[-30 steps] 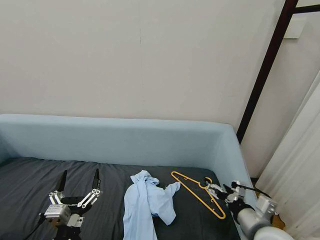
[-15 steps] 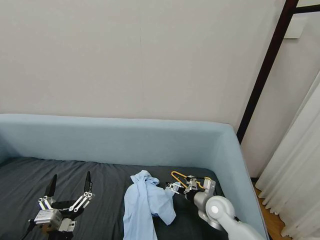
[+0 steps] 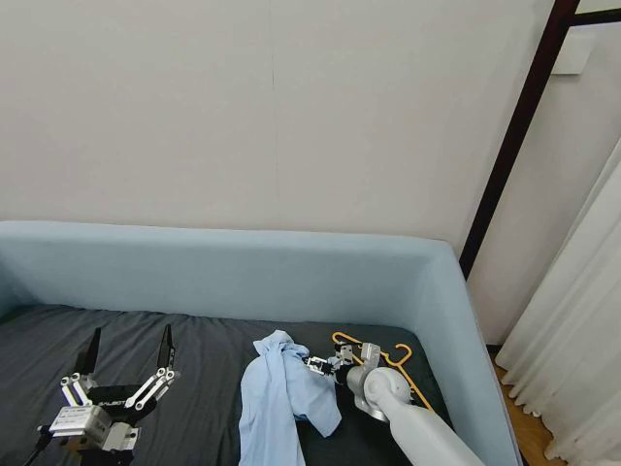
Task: Pick up the clothes from the sofa and hang them on the clothes hanger.
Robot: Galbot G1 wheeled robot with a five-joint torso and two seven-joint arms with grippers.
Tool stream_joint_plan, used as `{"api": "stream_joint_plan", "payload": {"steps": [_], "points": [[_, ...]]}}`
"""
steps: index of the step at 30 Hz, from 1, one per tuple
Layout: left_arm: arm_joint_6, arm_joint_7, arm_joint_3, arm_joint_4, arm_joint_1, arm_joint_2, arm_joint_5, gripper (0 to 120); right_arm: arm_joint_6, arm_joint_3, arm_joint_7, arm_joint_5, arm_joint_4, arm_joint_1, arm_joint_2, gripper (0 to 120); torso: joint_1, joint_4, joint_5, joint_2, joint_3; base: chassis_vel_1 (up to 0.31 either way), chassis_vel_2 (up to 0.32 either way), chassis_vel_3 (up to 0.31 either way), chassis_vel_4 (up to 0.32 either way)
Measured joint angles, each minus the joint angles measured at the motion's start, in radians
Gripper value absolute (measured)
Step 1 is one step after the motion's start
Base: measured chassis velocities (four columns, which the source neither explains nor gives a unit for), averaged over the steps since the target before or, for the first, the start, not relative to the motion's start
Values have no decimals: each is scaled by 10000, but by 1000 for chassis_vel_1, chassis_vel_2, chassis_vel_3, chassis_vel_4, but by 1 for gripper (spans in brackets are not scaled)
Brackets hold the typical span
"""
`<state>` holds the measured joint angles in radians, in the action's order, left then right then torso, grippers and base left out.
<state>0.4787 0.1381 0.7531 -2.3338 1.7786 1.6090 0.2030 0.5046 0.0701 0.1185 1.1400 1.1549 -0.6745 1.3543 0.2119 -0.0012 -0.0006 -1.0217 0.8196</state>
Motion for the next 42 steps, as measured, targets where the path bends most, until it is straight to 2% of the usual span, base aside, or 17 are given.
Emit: {"api": "stream_joint_plan", "payload": {"steps": [4,7,9,11,13,17,19,23,24,29,30,32,34,37,38,40,42], "points": [[52,-11,-4,38,0,-3,-47,100,53,-36,-121,-368,-31,-109,174,100,0,0,0,0,0,0,0,0,0],[68,-17,-26,9,43,-5,-67,100,14,-73,-313,-809,-179,-155,273,88,0,0,-1,0,0,0,0,0,0],[71,-19,-26,0,53,-6,-67,100,0,-77,-355,-893,-179,-176,281,87,-1,0,0,0,0,0,0,0,0],[79,-25,-11,-3,62,-6,-67,100,-63,-73,-505,-1242,-171,-245,272,75,0,0,0,0,0,0,0,0,0],[91,-29,-4,-2,61,-7,-65,100,-127,-66,-609,-1515,-176,-269,264,72,0,0,0,-1,-1,0,0,0,0],[210,-23,-50,92,58,-7,-70,100,-441,-44,-782,-2181,-253,-329,241,53,0,0,0,0,-1,0,0,0,0],[224,-19,-59,121,49,-7,-76,100,-490,-40,-808,-2258,-234,-355,227,50,-1,0,-1,0,0,0,0,0,0],[247,-14,-48,135,-26,-8,-44,100,-932,10,-930,-2433,-100,-458,168,32,-1,0,-1,-1,0,0,0,0,0],[247,-14,-48,135,-26,-8,-44,100,-932,10,-930,-2433,-100,-458,168,32,-1,0,-1,-1,0,0,0,0,0],[256,17,-2,108,-45,-8,-29,100,-1355,111,-995,-2541,-1,-543,125,9,-1,0,0,0,0,0,0,0,0],[256,17,-2,108,-45,-8,-29,100,-1355,111,-995,-2541,-1,-543,125,9,-1,0,0,0,0,0,0,0,0],[265,26,5,130,-45,-8,-28,100,-1515,149,-1047,-2544,108,-588,127,0,-1,0,-1,-1,0,0,0,0,0],[266,27,7,131,-45,-7,-28,100,-1581,170,-1096,-2550,165,-609,118,0,-1,0,0,-1,-1,0,0,0,0],[269,51,13,131,-64,-8,11,100,-2598,351,-1641,-2581,380,-700,-22,0,-1,-1,-1,0,0,0,0,0,0],[269,51,13,131,-64,-8,11,100,-2598,351,-1641,-2581,380,-700,-22,0,-1,-1,-1,0,0,0,0,0,0],[286,95,-7,136,-80,-8,99,100,-4614,560,-2951,-2520,707,-722,-249,0,-1,2,1,0,0,0,0,0,0],[289,100,-28,152,-91,-9,155,100,-5697,678,-3552,-2201,1162,-683,-431,0,0,0,1,0,0,0,0,0,0]]}}
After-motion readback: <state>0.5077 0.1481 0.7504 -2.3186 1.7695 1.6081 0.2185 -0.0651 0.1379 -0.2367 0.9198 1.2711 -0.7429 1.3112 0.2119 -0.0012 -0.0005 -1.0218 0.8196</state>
